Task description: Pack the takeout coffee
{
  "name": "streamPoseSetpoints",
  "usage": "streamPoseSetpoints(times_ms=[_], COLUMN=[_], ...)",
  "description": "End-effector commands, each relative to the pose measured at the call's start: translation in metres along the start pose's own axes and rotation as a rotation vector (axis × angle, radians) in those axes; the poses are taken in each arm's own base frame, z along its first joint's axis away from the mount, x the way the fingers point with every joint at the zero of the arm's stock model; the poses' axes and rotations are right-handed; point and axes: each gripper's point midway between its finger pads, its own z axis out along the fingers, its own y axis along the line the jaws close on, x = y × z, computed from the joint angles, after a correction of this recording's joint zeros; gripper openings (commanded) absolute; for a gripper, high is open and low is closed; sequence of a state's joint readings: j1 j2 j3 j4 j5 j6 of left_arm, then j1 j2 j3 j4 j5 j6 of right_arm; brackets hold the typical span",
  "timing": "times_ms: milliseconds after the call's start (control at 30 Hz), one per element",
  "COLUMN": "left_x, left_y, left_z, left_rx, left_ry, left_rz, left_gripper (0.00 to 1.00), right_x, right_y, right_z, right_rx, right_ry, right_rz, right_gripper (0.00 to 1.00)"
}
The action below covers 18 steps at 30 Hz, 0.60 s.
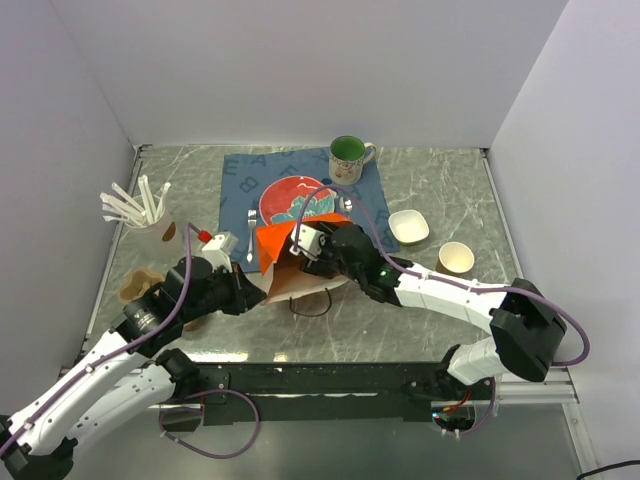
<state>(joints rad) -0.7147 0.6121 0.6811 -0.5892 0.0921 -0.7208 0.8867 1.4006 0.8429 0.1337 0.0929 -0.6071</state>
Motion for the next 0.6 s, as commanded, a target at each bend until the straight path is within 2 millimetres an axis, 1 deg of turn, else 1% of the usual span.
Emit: streamPoseSetpoints(times_ms=[0, 133, 233, 267, 367, 500, 567], left_x=[-0.005, -0.008, -0.010, -0.010, -0.009, -0.007, -0.006], left_y=[-0.016, -0.020, -0.025, -0.025, -0.026, -0.024, -0.026], left_z=[-0.012, -0.014, -0.017, -0.017, -0.017, -0.014, -0.013], left_rx=[0.050, 0.063, 0.074, 0.078, 0.080, 0.068, 0.080], left_ry=[0.005, 0.000, -0.002, -0.001, 0.002, 0.009, 0.014], left_rz=[-0.012, -0.018, -0.036, -0.041, -0.052, -0.074, -0.080], left_gripper=[0.01, 0.01, 0.01, 0.01, 0.01, 0.01, 0.01], right_x=[-0.024, -0.021, -0.023, -0.020, -0.022, -0.013, -0.010], right_y=[-0.019, -0.022, -0.021, -0.018, -0.016, -0.007, -0.004], right_z=[-0.001, -0.003, -0.011, -0.013, -0.020, -0.021, -0.020], right_rx=[0.104, 0.143, 0.139, 0.124, 0.112, 0.082, 0.069], right_ry=[-0.085, -0.054, -0.059, -0.046, -0.057, -0.034, -0.037], right_rz=[0.057, 0.066, 0.077, 0.080, 0.096, 0.103, 0.106], right_gripper=[0.47, 0.47, 0.47, 0.47, 0.47, 0.47, 0.47])
